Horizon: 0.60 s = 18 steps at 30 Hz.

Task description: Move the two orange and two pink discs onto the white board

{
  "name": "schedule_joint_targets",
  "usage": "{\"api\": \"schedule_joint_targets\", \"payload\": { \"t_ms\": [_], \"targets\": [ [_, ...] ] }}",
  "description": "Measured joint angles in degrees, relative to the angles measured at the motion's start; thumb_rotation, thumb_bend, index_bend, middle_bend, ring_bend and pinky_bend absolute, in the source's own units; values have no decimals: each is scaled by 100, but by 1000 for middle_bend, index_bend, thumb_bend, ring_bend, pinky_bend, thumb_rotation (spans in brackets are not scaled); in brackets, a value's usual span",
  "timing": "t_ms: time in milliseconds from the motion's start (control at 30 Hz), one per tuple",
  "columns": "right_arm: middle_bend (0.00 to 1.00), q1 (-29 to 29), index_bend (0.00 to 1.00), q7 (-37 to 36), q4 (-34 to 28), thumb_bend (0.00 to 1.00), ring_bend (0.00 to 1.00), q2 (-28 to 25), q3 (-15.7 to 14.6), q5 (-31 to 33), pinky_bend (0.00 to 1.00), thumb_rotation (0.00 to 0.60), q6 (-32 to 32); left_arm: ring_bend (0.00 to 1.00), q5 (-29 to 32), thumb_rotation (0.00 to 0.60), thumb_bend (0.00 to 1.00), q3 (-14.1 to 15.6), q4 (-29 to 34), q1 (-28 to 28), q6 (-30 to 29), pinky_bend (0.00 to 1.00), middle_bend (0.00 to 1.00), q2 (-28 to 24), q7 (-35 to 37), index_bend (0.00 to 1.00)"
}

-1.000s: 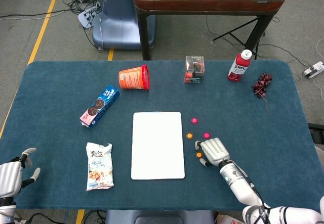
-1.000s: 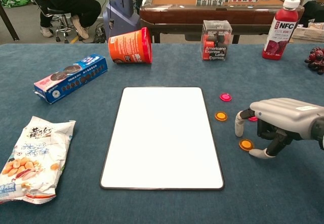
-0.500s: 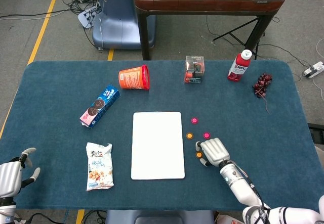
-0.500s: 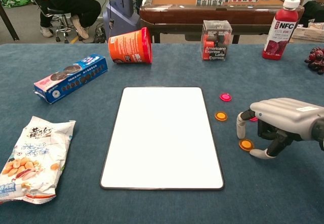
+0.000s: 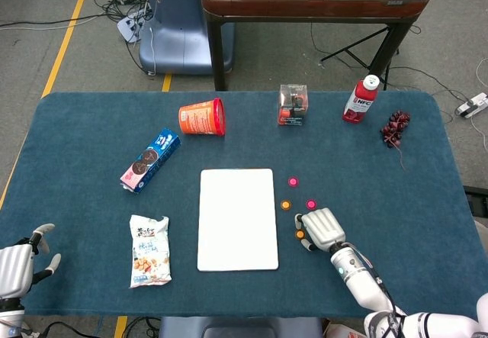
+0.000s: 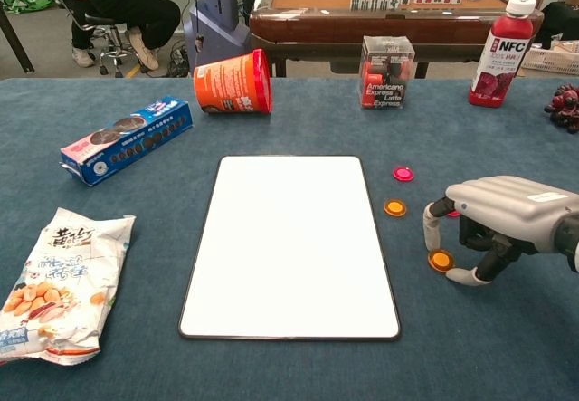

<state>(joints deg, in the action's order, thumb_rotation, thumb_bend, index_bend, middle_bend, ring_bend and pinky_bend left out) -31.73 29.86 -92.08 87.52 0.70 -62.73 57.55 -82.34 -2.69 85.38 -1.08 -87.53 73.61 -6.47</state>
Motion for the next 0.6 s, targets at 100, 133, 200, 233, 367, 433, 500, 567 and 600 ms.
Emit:
{"api": "schedule_joint_targets", "payload": {
  "t_ms": [100,133,200,233,367,433,500,567,600],
  "targets": [
    [1000,10,515,-58,-14,257,1000,-11,8,-30,1000,600,14,532,-1,600,295,2,-5,1,5,734,575,5,-1,343],
    [1000,14,518,-86,-31,257,1000,-26,16,-46,1000,600,21,532,-1,600,295,3,-7,1,5,734,575,8,-2,343],
    [1000,16,522,-118,-71,257,1000,-54,34,-74,1000,600,36,532,-1,600,295,4,-11,1,11,734,575,8,-1,343],
    [1000,14,524,-137,-107,257,1000,-75,49,-91,1000,600,45,532,0,600,295,2,-11,0,12,734,576,8,-1,343],
    [1000,-13,526,-187,-291,257,1000,-167,116,-168,1000,600,70,532,4,600,295,-21,4,-10,11,734,575,-7,5,343],
    [1000,-49,526,-171,-407,257,1000,-208,160,-212,1000,600,84,532,0,600,295,-34,16,-22,12,734,575,-26,4,343],
    [1000,-94,526,-126,-503,257,1000,-228,200,-235,1000,600,87,532,-1,600,295,-49,32,-33,14,734,575,-45,2,343],
    [1000,-157,526,-48,-591,257,1000,-227,242,-251,1000,600,84,532,1,600,295,-64,48,-42,14,734,575,-62,2,343],
    [1000,-184,526,-13,-622,257,1000,-216,257,-254,1000,600,79,532,3,600,295,-70,58,-49,18,734,575,-70,4,343]
  ]
}}
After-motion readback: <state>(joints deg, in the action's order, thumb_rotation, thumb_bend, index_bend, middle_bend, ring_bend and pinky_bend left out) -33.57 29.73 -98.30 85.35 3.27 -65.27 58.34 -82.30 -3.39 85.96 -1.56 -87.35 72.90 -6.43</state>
